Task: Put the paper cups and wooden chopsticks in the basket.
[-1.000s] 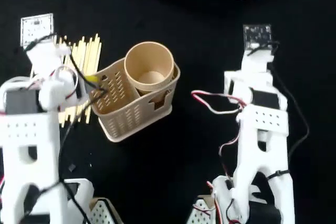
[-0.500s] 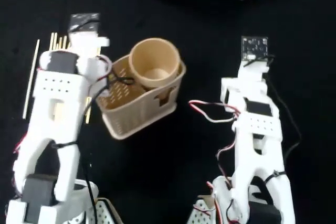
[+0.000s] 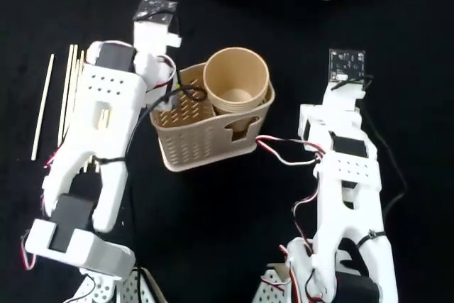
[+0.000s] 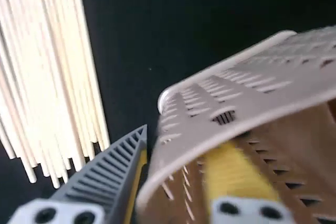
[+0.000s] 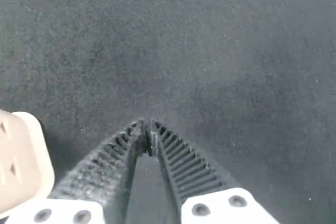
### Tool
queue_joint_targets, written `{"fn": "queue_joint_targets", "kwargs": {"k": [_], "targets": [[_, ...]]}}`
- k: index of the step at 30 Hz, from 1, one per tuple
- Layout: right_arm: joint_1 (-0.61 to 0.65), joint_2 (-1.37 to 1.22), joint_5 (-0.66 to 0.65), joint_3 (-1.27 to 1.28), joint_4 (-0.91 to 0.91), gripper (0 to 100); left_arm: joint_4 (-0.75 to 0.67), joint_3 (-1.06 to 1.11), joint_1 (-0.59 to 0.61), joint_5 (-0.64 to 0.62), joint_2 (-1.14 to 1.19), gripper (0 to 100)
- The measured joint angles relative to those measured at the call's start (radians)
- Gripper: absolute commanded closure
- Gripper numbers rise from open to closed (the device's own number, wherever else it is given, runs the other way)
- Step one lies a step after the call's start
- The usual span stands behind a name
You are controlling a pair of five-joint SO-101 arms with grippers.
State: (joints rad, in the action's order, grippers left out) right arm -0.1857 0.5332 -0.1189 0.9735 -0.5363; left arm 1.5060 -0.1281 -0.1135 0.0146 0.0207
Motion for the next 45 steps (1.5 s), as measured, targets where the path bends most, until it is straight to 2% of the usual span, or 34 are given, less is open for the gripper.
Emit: {"fn": "queue_joint_targets", "kwargs": {"k": [9, 13, 18, 24, 29, 37, 42, 45], "targets": [[0.000, 0.000, 0.003, 0.002, 0.002, 98.6, 0.229, -0.391, 0.176, 0.014, 0.026, 70], [0.000, 0.000, 0.003, 0.005, 0.003, 98.6, 0.244, -0.454, 0.304, 0.012, 0.054, 70], [0.000, 0.000, 0.003, 0.029, 0.046, 98.6, 0.245, -0.474, 0.408, 0.095, 0.204, 70], [0.000, 0.000, 0.003, 0.029, 0.048, 98.6, 0.242, -0.565, 0.420, 0.193, 0.476, 70], [0.000, 0.000, 0.003, 0.031, 0.048, 98.6, 0.239, -0.740, 0.420, 0.210, 0.746, 71], [0.000, 0.000, 0.003, 0.038, 0.054, 98.6, 0.247, -1.077, 0.420, 0.213, 1.135, 85], [0.000, 0.000, 0.003, 0.038, 0.054, 98.6, 0.253, -1.218, 0.419, 0.210, 1.215, 98], [0.000, 0.000, 0.003, 0.038, 0.054, 98.6, 0.250, -1.237, 0.417, 0.210, 1.226, 97]]}}
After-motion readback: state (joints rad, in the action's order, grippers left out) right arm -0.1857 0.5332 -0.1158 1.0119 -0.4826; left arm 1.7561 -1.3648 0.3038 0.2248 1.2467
